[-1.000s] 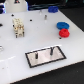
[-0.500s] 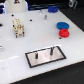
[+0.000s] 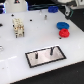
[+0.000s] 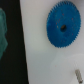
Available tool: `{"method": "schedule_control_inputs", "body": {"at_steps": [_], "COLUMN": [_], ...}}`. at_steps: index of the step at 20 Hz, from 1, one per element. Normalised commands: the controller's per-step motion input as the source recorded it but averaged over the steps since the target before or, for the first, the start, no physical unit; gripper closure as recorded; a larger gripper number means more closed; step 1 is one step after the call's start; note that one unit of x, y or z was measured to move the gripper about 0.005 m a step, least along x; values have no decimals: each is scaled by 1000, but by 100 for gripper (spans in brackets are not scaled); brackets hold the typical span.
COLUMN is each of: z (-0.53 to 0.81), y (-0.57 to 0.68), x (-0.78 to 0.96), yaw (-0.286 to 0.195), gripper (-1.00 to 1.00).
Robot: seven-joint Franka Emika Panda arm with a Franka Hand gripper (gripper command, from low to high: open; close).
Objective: Insert the blue gear onto the right peg, followed by the red gear
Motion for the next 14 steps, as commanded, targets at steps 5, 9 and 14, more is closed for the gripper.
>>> {"method": "schedule_control_inputs", "body": {"at_steps": [5, 9, 14], "z": [-524, 0, 0], "y": [-329, 0, -10], "x": [-259, -199, -395], "yaw": [0, 0, 0], "gripper": [-100, -100, -100]}}
